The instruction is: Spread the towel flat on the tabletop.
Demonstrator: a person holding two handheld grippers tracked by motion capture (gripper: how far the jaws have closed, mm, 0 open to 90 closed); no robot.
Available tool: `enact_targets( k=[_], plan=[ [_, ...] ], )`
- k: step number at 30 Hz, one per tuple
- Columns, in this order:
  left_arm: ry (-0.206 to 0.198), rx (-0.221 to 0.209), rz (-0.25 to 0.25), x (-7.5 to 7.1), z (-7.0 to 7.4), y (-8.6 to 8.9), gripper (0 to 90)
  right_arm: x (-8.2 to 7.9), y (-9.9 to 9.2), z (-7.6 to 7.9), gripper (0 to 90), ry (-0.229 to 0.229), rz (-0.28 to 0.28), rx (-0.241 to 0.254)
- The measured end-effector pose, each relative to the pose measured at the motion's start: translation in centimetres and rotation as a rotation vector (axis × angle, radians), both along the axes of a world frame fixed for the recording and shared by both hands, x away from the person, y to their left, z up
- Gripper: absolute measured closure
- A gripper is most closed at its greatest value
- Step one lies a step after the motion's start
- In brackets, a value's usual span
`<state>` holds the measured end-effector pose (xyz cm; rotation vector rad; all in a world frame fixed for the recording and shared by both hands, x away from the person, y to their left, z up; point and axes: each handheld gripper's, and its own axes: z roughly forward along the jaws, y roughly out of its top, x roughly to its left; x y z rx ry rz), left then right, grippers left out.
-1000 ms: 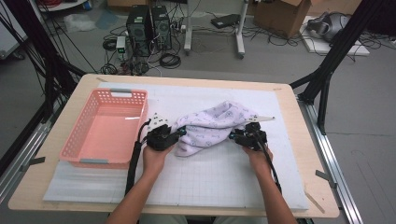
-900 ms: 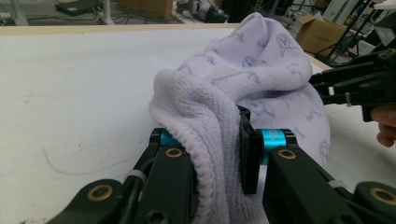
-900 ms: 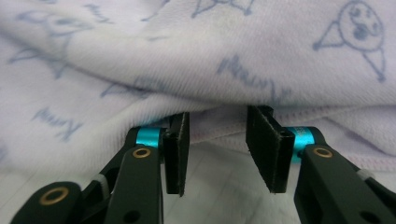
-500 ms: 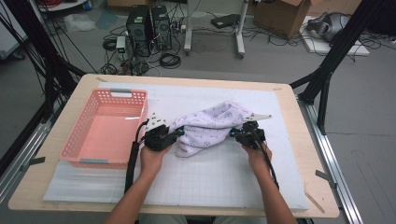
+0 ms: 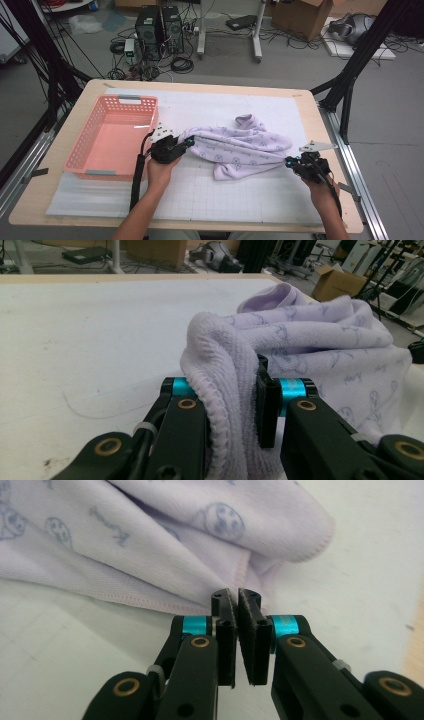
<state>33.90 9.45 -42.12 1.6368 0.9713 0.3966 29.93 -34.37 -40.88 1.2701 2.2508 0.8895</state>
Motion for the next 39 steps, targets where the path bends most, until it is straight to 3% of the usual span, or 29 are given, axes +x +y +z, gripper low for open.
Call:
enact_targets(
  k=[1,2,4,5,8,11,14,15,17,18,19,20,22,23,24,25,26,29,30,31,32,33,34,36,37,39],
  plan=[
    [-0.011,0.008,0.016,0.0,0.1,-0.2,79.8,-0.1,-0.3,0.1,87.6,-0.01,-0.023,-0.038],
    [-0.011,-0.012,0.014,0.0,0.1,-0.2,79.8,-0.2,-0.6,0.1,87.5,-0.012,-0.042,-0.085],
    [0.001,-0.026,-0.012,0.1,0.0,-0.3,79.6,-0.3,-1.3,0.2,84.6,-0.008,-0.061,-0.012],
    [0.016,-0.031,-0.033,0.2,-0.2,-0.4,79.1,-0.4,-1.4,0.4,81.6,-0.026,-0.068,-0.003],
    [0.036,0.014,-0.064,0.1,-0.5,-0.6,75.4,-0.2,-1.2,1.3,66.9,-0.085,-0.08,0.043],
    [0.046,0.037,-0.076,0.1,-0.8,-1.0,64.5,1.0,-0.4,2.2,56.2,-0.136,-0.075,0.08],
    [0.062,0.051,-0.09,0.3,-1.2,-1.3,51.3,2.2,0.6,2.5,50.1,-0.143,-0.056,0.102],
    [0.08,0.069,-0.111,0.4,-1.5,-1.5,50.9,3.6,2.0,2.1,41.8,-0.115,0.002,0.13],
    [0.082,0.085,-0.115,0.4,-1.6,-1.6,53.9,4.8,3.8,1.3,38.4,-0.062,0.085,0.1],
    [0.076,0.112,-0.131,0.3,-1.6,-1.7,60.3,5.3,4.8,0.8,37.9,-0.049,0.12,0.084],
    [0.062,0.119,-0.14,0.2,-1.5,-1.6,68.7,5.8,5.6,0.3,38.8,-0.026,0.142,0.058],
    [0.055,0.114,-0.146,0.1,-1.3,-1.6,75.2,6.4,6.3,0.0,47.5,-0.011,0.168,0.032],
    [0.038,0.118,-0.152,0.2,-0.6,-1.5,78.3,7.4,7.0,-0.1,77.7,-0.008,0.197,-0.004],
    [0.024,0.112,-0.149,0.3,-0.2,-1.4,78.8,7.9,7.1,0.2,81.6,-0.026,0.197,0.006],
    [0.024,0.112,-0.149,0.3,-0.2,-1.4,79.0,8.6,7.0,0.7,83.1,-0.044,0.186,0.023],
    [-0.002,0.08,-0.128,0.6,0.8,-1.3,79.0,9.3,7.0,1.3,83.6,-0.065,0.166,0.041],
    [-0.017,0.083,-0.114,1.0,1.3,-1.4,79.0,10.1,6.9,1.8,83.8,-0.086,0.143,0.057],
    [-0.03,0.076,-0.082,1.7,1.7,-1.8,77.0,12.2,7.1,2.9,83.9,-0.141,0.084,0.054],
    [-0.036,0.103,-0.043,2.6,1.8,-2.3,74.7,12.9,7.2,3.1,83.8,-0.16,0.059,0.052],
    [-0.036,0.103,-0.043,2.6,1.8,-2.3,71.9,12.9,7.2,3.1,83.8,-0.16,0.059,0.052],
    [-0.032,0.103,-0.002,3.5,1.7,-2.5,70.0,14.0,7.3,3.4,83.8,-0.198,0.003,0.061],
    [-0.032,0.103,-0.002,3.5,1.7,-2.5,67.4,14.0,7.3,3.4,83.8,-0.198,0.003,0.061],
    [-0.026,0.096,0.02,3.9,1.6,-2.6,61.5,15.0,7.3,3.3,83.8,-0.202,-0.054,0.066],
    [-0.014,0.077,0.057,4.4,1.2,-2.5,56.6,15.8,7.3,3.0,83.7,-0.212,-0.107,0.036],
    [0.016,0.069,0.061,4.7,0.8,-2.4,53.5,16.1,7.3,2.9,83.7,-0.225,-0.138,0.018],
    [0.043,0.076,0.034,4.7,0.5,-2.5,49.9,16.4,7.2,2.5,83.5,-0.254,-0.2,-0.033]
  ],
)
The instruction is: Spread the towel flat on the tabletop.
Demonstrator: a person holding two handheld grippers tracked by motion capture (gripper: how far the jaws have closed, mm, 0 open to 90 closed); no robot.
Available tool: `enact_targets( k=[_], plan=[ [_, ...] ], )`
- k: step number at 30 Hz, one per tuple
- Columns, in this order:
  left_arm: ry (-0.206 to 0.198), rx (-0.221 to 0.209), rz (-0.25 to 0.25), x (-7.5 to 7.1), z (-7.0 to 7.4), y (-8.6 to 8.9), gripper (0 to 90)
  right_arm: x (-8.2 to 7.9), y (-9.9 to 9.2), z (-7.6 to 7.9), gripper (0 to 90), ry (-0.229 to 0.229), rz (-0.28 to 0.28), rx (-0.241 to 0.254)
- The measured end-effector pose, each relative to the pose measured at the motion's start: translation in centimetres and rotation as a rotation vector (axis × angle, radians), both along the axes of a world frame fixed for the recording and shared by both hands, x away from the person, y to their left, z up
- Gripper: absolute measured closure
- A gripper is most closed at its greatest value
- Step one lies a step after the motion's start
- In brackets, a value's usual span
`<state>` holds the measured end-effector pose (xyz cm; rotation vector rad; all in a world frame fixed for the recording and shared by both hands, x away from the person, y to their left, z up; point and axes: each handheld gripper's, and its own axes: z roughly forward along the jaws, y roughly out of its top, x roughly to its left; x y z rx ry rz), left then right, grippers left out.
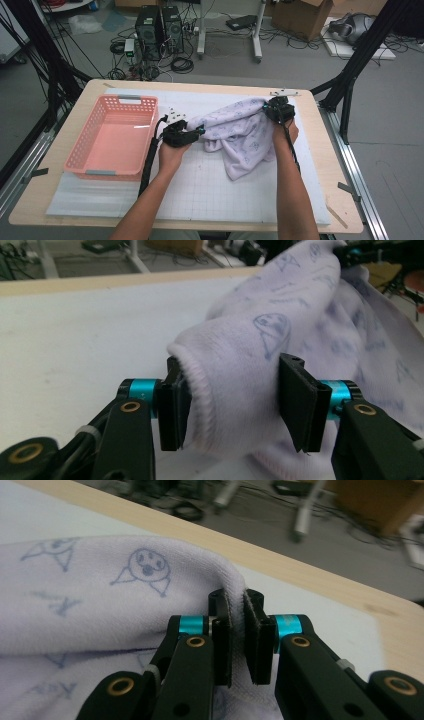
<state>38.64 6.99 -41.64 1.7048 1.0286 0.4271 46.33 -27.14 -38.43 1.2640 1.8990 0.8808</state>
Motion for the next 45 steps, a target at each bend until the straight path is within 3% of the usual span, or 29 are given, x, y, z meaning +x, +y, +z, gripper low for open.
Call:
enact_targets(
  k=[3,6,8,9,10,12,17,19,20,24,25,27,28,29,30,32,34,35,36,37,39,40,41,43,45],
  plan=[
    [-0.003,0.028,-0.029,-0.3,-0.2,-0.2,49.2,0.2,-0.6,-0.6,80.9,0.032,-0.054,0.01],
    [0.036,0.068,-0.09,-1.0,-0.7,-0.3,46.8,-0.3,-1.0,-0.6,68.8,0.041,-0.023,0.036],
    [0.032,0.065,-0.087,-1.3,-0.8,-0.3,46.9,-1.0,-1.5,-0.3,59.3,0.042,0.025,0.09],
    [0.027,0.05,-0.085,-1.9,-1.2,-0.2,47.0,-1.6,-1.7,-0.2,59.1,0.027,0.026,0.067],
    [0.034,0.061,-0.093,-2.1,-1.4,-0.2,47.0,-2.2,-1.9,-0.1,58.9,0.008,0.028,0.054],
    [0.049,0.085,-0.105,-2.3,-2.0,-0.3,47.5,-3.5,-2.7,0.3,57.5,0.003,0.042,0.073],
    [0.083,0.085,-0.126,-2.2,-2.6,-0.7,49.0,-8.0,-3.7,0.5,54.9,-0.032,0.1,0.107],
    [0.075,0.082,-0.124,-2.1,-2.8,-1.3,49.0,-8.9,-3.7,0.2,52.9,-0.006,0.113,0.117],
    [0.08,0.087,-0.131,-2.0,-2.9,-1.7,49.0,-10.5,-3.5,-0.8,52.5,0.021,0.155,0.113],
    [0.087,0.13,-0.158,-1.7,-3.2,-3.4,51.2,-13.3,-2.5,-2.7,46.7,0.095,0.234,0.184],
    [0.109,0.18,-0.163,-1.5,-3.4,-4.0,53.3,-13.8,-2.0,-3.0,46.5,0.108,0.255,0.19],
    [0.102,0.189,-0.167,-1.5,-3.4,-4.2,57.2,-14.3,-1.5,-3.4,45.8,0.121,0.276,0.201],
    [0.094,0.204,-0.179,-1.5,-3.4,-4.3,72.9,-15.0,-0.4,-4.0,45.7,0.148,0.324,0.207],
    [0.091,0.222,-0.182,-1.6,-3.4,-4.5,81.3,-15.2,0.3,-4.4,46.4,0.159,0.34,0.2],
    [0.084,0.246,-0.193,-1.7,-3.3,-4.6,84.1,-15.2,0.9,-4.8,48.0,0.169,0.358,0.189],
    [0.106,0.249,-0.207,-1.9,-3.2,-4.2,85.7,-15.0,2.0,-5.6,52.2,0.208,0.371,0.16],
    [0.124,0.245,-0.209,-2.2,-2.9,-3.6,86.0,-14.8,2.7,-6.4,63.5,0.242,0.392,0.124],
    [0.126,0.242,-0.207,-2.5,-2.8,-3.2,86.1,-14.9,2.8,-6.4,72.1,0.222,0.389,0.104],
    [0.126,0.242,-0.207,-2.5,-2.8,-3.2,86.1,-14.9,2.8,-6.4,72.1,0.222,0.389,0.104],
    [0.131,0.211,-0.198,-3.2,-2.6,-2.3,86.1,-15.0,2.7,-6.2,86.8,0.246,0.413,0.112],
    [0.136,0.193,-0.195,-3.7,-2.6,-1.8,86.0,-15.5,2.4,-6.0,88.0,0.259,0.424,0.101],
    [0.142,0.164,-0.195,-4.8,-2.6,-0.9,86.0,-15.9,2.2,-5.9,88.2,0.265,0.427,0.098],
    [0.142,0.164,-0.195,-4.8,-2.6,-0.9,85.9,-16.5,1.8,-5.7,88.2,0.264,0.426,0.104],
    [0.136,0.114,-0.196,-6.9,-2.6,0.2,85.8,-17.8,1.0,-5.5,88.3,0.249,0.428,0.12],
    [0.136,0.094,-0.2,-7.6,-2.6,0.6,85.7,-18.5,0.5,-5.3,88.3,0.245,0.427,0.131]
  ],
)
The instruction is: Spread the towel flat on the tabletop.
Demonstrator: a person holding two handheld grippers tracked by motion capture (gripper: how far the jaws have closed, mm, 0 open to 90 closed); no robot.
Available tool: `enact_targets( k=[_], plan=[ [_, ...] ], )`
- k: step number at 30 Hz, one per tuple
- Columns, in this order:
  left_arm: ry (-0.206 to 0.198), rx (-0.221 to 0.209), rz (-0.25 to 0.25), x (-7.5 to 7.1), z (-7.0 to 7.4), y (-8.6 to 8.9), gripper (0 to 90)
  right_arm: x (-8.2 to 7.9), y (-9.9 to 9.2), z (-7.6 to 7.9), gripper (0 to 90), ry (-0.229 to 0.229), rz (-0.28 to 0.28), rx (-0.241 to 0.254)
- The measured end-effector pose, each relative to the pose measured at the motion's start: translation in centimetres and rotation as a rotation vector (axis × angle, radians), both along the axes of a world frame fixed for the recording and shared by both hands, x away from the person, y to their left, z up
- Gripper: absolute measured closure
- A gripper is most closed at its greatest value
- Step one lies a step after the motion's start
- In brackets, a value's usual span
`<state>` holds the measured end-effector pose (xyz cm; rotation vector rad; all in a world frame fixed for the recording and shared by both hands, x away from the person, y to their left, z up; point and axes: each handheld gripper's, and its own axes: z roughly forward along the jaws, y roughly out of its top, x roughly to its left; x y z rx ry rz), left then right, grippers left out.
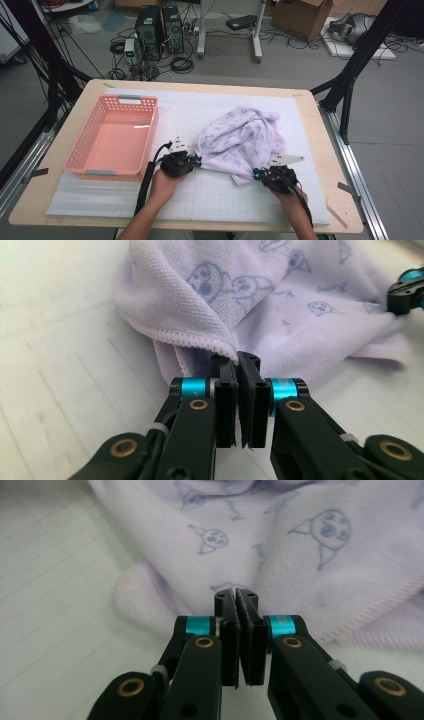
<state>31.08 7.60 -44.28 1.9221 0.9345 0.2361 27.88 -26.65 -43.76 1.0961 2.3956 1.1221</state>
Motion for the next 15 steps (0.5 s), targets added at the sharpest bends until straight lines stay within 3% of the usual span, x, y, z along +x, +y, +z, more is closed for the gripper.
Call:
enact_targets(
  k=[2,5,7,9,10,13,14,15],
  plan=[
    [-0.002,-0.031,0.001,-1.4,-0.1,0.6,84.9,-1.9,-1.4,0.4,90.0,-0.012,-0.005,0.0],
    [-0.023,-0.041,0.015,-3.4,-0.1,1.2,84.1,-3.1,-2.5,0.5,90.0,-0.018,-0.011,-0.019],
    [-0.026,-0.053,0.018,-4.2,-0.2,1.4,76.0,-4.5,-4.4,0.5,90.0,-0.015,-0.044,-0.004],
    [-0.04,-0.061,0.024,-5.1,-0.3,1.6,66.7,-4.8,-4.9,0.5,90.0,-0.014,-0.05,0.012],
    [-0.046,-0.061,0.035,-5.4,-0.4,1.6,66.7,-5.1,-5.3,0.5,89.3,-0.021,-0.051,0.019],
    [-0.071,-0.058,0.074,-5.9,-0.3,1.6,56.9,-4.8,-4.6,0.5,65.0,-0.026,-0.059,0.044],
    [-0.075,-0.063,0.091,-5.8,-0.2,1.6,55.3,-4.4,-3.9,0.4,59.2,-0.032,-0.056,0.045],
    [-0.077,-0.065,0.102,-5.6,-0.1,1.6,55.3,-4.4,-3.9,0.4,59.2,-0.032,-0.056,0.045]
  ],
)
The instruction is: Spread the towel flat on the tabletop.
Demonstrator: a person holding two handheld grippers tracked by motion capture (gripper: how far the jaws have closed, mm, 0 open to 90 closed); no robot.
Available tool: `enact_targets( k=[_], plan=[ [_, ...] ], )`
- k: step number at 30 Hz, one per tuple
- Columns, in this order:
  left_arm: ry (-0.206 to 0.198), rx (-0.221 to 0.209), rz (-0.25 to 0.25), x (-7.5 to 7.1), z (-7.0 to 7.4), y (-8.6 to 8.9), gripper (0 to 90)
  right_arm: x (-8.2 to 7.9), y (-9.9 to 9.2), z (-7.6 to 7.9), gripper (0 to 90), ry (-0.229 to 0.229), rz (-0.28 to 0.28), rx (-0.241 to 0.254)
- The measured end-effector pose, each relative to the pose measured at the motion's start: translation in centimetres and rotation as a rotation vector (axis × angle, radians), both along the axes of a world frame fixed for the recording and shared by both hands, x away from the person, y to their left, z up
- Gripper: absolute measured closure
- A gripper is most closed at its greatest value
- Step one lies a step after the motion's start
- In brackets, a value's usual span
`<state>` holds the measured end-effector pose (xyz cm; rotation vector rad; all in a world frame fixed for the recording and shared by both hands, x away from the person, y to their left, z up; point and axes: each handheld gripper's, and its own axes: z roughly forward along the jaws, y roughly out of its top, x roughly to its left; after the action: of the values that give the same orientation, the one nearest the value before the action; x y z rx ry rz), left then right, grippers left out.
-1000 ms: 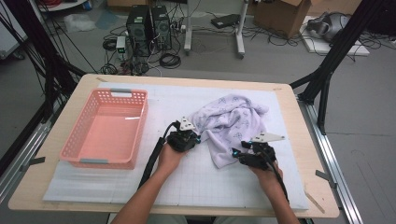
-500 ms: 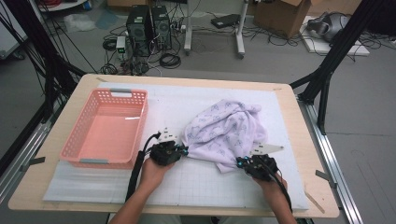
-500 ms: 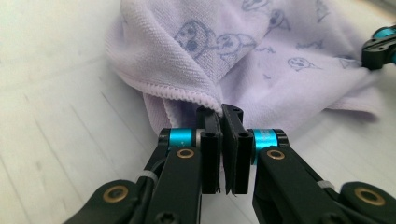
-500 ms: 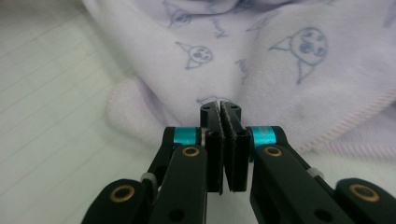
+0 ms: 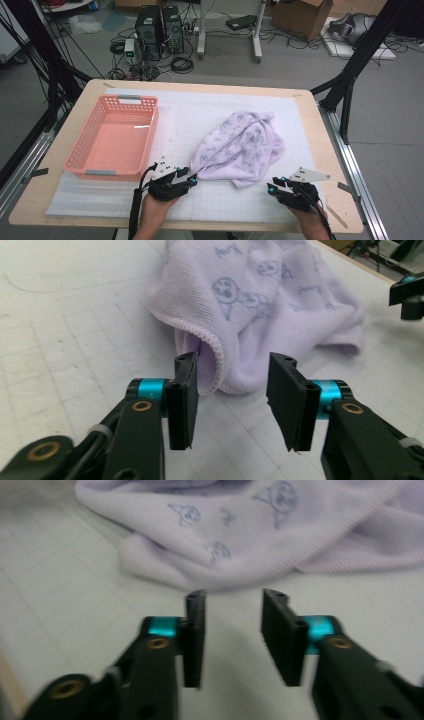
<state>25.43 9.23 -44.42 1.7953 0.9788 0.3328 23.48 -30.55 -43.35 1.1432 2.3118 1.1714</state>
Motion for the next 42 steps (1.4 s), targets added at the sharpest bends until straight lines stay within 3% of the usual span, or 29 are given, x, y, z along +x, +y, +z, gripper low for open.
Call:
enact_targets(
  k=[1,4,6,7,8,9,10,13,14,16,17,19,24,28,29,31,33,34,35,38,39,40,41,42],
  plan=[
    [-0.003,-0.005,0.02,0.4,0.3,0.1,54.3,0.9,1.6,-0.1,54.7,-0.001,0.019,-0.002],
    [0.006,0.0,0.031,1.5,0.7,0.1,52.2,2.2,4.6,-0.6,52.7,0.016,0.083,0.013],
    [0.018,0.002,0.035,1.9,0.7,-0.1,49.7,3.0,6.7,-1.2,52.7,0.027,0.112,-0.047],
    [0.039,0.012,0.023,2.5,0.7,-0.2,49.5,3.1,7.3,-1.4,58.4,-0.007,0.11,-0.082],
    [0.058,0.018,0.018,2.9,0.7,-0.4,49.6,3.3,7.4,-1.3,70.1,-0.008,0.123,-0.078],
    [0.096,0.057,-0.011,4.0,0.5,-1.2,50.3,3.5,7.1,-1.2,82.7,0.009,0.134,-0.068],
    [0.106,0.087,-0.022,4.6,0.5,-1.7,50.4,3.4,6.8,-1.0,84.7,0.017,0.14,-0.068],
    [0.1,0.114,-0.02,5.4,0.5,-2.6,55.4,2.4,5.6,-0.8,86.5,0.02,0.163,-0.082],
    [0.1,0.114,-0.02,5.4,0.5,-2.6,60.3,2.4,5.6,-0.8,86.5,0.02,0.163,-0.082],
    [0.073,0.118,-0.004,5.4,0.6,-2.6,76.6,0.9,4.1,-0.5,86.7,0.015,0.182,-0.083],
    [0.073,0.118,-0.004,5.4,0.6,-2.6,80.1,0.3,3.4,-0.4,86.7,0.015,0.179,-0.078],
    [0.061,0.126,-0.018,5.5,0.6,-2.3,81.7,-0.8,1.8,0.0,86.8,0.016,0.167,-0.069],
    [0.009,0.089,-0.007,5.5,1.0,-1.7,81.9,-3.0,-1.8,0.4,86.7,0.026,0.137,-0.044],
    [-0.01,0.065,0.011,5.7,1.6,-1.2,82.0,-4.2,-3.3,0.2,86.7,0.059,0.148,-0.064],
    [-0.01,0.035,0.034,6.1,2.0,-0.8,82.0,-4.3,-3.5,0.2,86.6,0.061,0.146,-0.068],
    [-0.012,0.025,0.043,6.4,2.2,-0.6,80.8,-4.2,-3.8,0.4,83.1,0.052,0.13,-0.039],
    [-0.013,0.004,0.076,7.1,2.4,-0.6,69.6,-3.7,-3.8,0.9,72.6,0.031,0.096,0.001],
    [-0.012,-0.009,0.089,7.5,2.6,-0.7,69.6,-3.7,-3.8,0.9,72.6,0.031,0.096,0.001],
    [-0.012,-0.017,0.093,7.8,2.7,-0.8,67.3,-2.8,-3.4,1.5,67.2,0.003,0.068,0.015],
    [-0.026,-0.009,0.068,8.6,2.9,-1.6,72.9,-1.0,-2.0,2.2,62.0,-0.039,0.053,0.023],
    [-0.032,0.005,0.06,8.9,2.9,-1.9,78.5,-1.0,-2.0,2.2,62.0,-0.039,0.053,0.023],
    [-0.034,0.024,0.047,9.2,2.9,-2.3,81.8,0.6,-0.6,2.1,58.7,-0.037,0.057,0.006],
    [-0.031,0.057,0.033,9.8,3.0,-3.0,82.7,1.4,0.1,1.9,57.4,-0.024,0.051,0.004],
    [-0.031,0.057,0.033,9.8,3.0,-3.0,83.3,1.4,0.1,1.9,57.4,-0.024,0.051,0.004]
  ],
)
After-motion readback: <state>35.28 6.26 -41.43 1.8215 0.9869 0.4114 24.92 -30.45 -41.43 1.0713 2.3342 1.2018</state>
